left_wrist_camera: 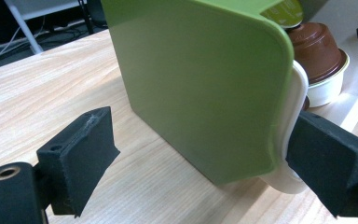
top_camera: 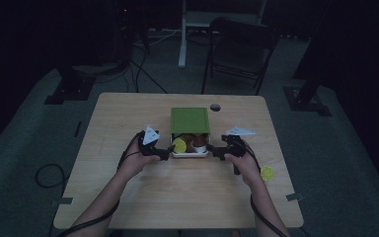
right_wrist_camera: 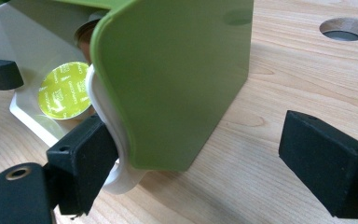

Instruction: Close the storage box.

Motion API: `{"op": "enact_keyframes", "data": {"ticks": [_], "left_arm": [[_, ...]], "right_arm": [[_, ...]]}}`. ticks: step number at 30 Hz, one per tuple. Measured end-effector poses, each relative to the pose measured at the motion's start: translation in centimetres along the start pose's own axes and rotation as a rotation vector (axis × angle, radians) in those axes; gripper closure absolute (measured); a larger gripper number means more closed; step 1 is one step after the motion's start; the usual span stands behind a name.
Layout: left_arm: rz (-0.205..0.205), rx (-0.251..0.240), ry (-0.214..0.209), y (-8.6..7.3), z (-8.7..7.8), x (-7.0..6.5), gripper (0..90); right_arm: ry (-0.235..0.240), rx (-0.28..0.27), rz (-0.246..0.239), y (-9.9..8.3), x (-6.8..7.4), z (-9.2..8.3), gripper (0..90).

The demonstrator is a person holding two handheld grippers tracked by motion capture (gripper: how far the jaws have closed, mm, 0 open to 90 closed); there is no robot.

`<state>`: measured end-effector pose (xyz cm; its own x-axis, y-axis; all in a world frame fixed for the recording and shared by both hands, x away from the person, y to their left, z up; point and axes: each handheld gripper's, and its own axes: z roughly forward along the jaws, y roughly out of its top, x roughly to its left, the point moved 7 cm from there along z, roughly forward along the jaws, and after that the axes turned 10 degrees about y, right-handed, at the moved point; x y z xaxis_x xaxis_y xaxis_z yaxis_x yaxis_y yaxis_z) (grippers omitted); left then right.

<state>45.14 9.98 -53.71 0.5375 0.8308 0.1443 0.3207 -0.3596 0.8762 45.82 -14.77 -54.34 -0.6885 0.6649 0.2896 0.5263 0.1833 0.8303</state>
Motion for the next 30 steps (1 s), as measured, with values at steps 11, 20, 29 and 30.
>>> {"op": "enact_keyframes", "data": {"ticks": [11,20,29,30], "left_arm": [[0.006,0.004,0.016,0.3,0.47,0.35,10.4],[0.001,0.007,0.018,0.4,0.71,0.48,9.6],[-0.002,-0.004,0.006,0.55,0.34,0.22,9.9],[-0.008,-0.007,0.0,0.61,0.24,0.14,9.9]], "right_arm": [[-0.022,-0.011,0.021,0.21,-0.36,0.43,11.9],[-0.035,-0.011,0.032,0.18,-0.52,0.83,11.5],[-0.045,-0.018,0.033,0.31,-0.28,0.67,11.7],[-0.045,-0.019,0.032,0.34,-0.23,0.64,11.7]]}}
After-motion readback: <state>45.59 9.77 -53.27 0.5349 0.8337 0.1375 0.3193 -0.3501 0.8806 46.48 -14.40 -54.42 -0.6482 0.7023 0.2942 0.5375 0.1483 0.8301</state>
